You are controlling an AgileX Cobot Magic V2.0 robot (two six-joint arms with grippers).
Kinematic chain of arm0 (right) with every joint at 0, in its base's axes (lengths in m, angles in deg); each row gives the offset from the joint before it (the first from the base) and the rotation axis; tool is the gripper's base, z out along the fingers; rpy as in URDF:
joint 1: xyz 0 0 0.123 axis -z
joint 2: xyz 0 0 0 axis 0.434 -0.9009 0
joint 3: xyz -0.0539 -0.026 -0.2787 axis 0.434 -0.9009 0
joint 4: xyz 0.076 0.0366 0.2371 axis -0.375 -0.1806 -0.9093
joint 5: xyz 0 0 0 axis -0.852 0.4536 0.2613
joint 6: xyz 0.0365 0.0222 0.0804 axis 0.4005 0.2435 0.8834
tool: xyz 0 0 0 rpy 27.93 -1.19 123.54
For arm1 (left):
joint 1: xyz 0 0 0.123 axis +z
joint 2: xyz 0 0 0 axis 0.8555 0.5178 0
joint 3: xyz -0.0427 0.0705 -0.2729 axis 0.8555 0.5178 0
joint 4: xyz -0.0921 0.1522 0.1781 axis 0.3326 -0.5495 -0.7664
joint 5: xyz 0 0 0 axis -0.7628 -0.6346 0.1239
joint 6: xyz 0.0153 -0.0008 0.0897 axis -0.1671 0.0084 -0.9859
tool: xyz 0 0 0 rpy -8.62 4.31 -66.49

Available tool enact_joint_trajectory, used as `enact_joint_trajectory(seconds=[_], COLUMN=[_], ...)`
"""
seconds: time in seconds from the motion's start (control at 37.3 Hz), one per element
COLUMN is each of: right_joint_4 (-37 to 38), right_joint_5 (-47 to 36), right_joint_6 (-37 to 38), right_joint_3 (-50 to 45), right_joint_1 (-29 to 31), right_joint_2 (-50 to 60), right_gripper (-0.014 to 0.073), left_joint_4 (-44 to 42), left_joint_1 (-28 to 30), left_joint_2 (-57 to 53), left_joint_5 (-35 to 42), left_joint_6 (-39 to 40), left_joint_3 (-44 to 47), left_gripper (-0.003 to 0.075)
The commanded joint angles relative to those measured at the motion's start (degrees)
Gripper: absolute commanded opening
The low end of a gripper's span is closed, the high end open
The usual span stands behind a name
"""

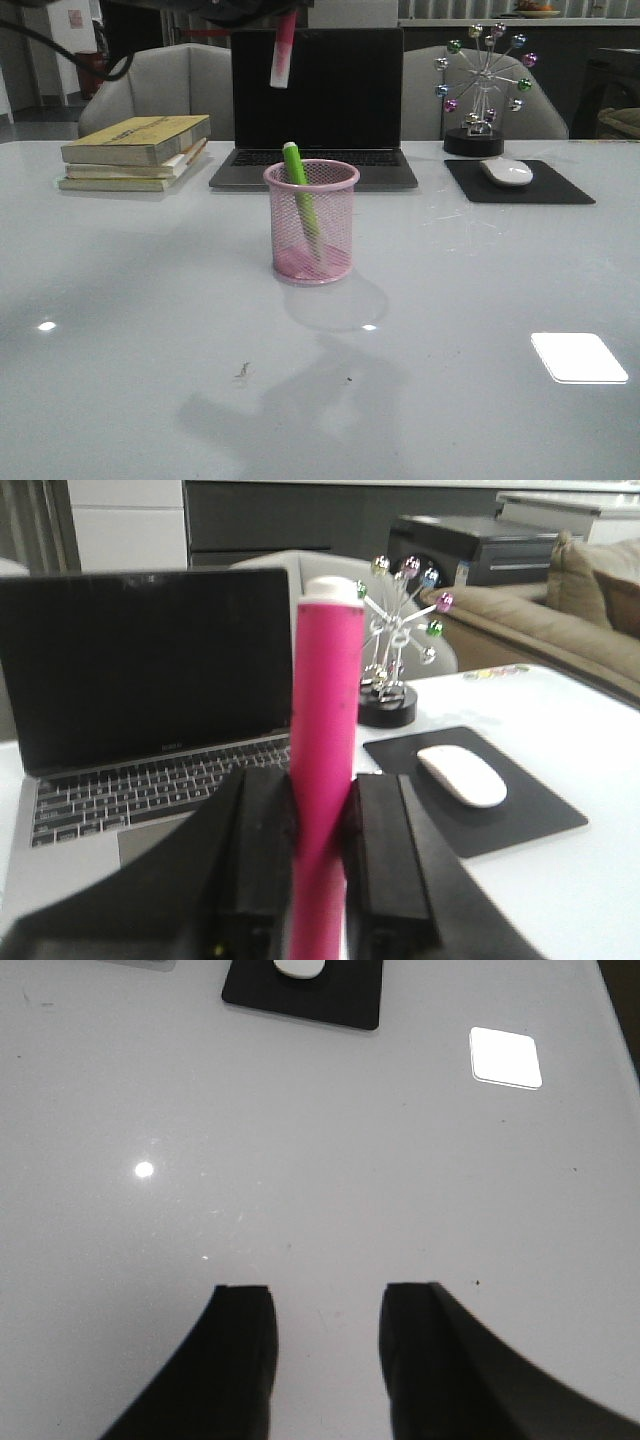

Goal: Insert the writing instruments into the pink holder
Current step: 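Carry the pink marker with the left gripper above the holder, then lower the pink marker into the holder and open the left gripper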

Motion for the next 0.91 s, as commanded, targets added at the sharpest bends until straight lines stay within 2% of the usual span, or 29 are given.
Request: enact_joint_trajectory(seconds=[0.0,0.3,0.89], right_joint_4=[0.35,0.35,0.35], right_joint_5=[-3.95,-3.95,-3.95], right_joint_6=[-0.42,-0.42,-0.42], right_joint_3=[1.55,1.55,1.55], right_joint_1=[0.24,0.24,0.24], right_joint_2=[0.28,0.28,0.28], right_gripper=[0.0381,0.0381,0.0381], left_joint_4=[-0.71,-10.05,-10.04], left_joint_1=[-0.42,-0.42,-0.42], left_joint_2=[-0.51,5.80,7.39], left_joint_5=[7.46,11.79,10.00], left_joint_6=[1.93,15.11,15.34], left_joint_3=[-1.64,-1.64,-1.64], left_gripper=[0.0102,0.0102,0.0104])
